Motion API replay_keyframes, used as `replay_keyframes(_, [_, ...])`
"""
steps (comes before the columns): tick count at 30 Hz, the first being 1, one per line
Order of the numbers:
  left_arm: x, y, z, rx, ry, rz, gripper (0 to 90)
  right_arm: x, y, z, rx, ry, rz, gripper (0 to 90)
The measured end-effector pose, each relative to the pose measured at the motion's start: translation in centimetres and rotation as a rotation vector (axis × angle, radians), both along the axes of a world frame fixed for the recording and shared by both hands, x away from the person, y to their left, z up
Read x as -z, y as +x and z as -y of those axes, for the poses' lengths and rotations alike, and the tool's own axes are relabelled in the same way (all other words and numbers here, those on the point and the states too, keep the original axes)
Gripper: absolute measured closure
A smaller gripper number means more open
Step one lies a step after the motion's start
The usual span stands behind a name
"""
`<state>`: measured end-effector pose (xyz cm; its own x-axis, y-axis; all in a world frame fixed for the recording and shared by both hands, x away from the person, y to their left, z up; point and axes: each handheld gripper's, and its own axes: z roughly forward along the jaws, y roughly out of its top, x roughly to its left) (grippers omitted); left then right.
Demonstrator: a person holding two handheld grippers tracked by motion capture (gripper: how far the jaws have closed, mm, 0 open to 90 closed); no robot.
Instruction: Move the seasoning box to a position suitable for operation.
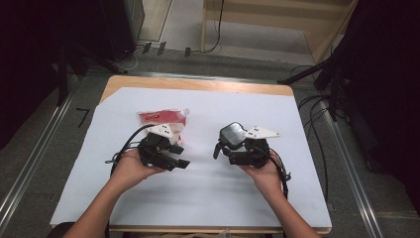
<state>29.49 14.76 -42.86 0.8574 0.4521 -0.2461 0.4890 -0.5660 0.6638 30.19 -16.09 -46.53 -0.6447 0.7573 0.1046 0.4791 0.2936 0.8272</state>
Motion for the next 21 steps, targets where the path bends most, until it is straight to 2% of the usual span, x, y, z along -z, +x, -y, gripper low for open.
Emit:
replay_keyframes(4, [0.0, 0.0, -0.1, -0.005, -0.001, 0.000, 41.4, 0.6, -0.3, -0.5, -0.024, -0.007, -0.003, 15.3])
replay_keyframes(5, [0.0, 0.1, -0.2, -0.005, 0.005, -0.001, 41.4, 0.8, -0.5, -1.2, -0.054, -0.018, 0.003, 15.3])
replay_keyframes(6, [0.0, 0.1, -0.2, -0.005, 0.005, -0.001, 41.4, 0.8, -0.6, -1.4, -0.060, -0.021, 0.005, 15.3])
replay_keyframes(10, [0.0, 0.1, -0.2, -0.004, 0.014, 0.000, 41.5, 1.1, -0.9, -2.2, -0.088, -0.010, 0.003, 15.3])
replay_keyframes(14, [0.1, 0.2, -0.3, -0.011, 0.002, 0.000, 41.5, 2.0, -1.1, -3.6, -0.124, -0.005, -0.034, 15.4])
replay_keyframes(21, [0.1, 0.2, -0.4, -0.016, 0.004, -0.002, 41.6, 3.1, -1.4, -5.6, -0.164, -0.002, -0.039, 15.3])
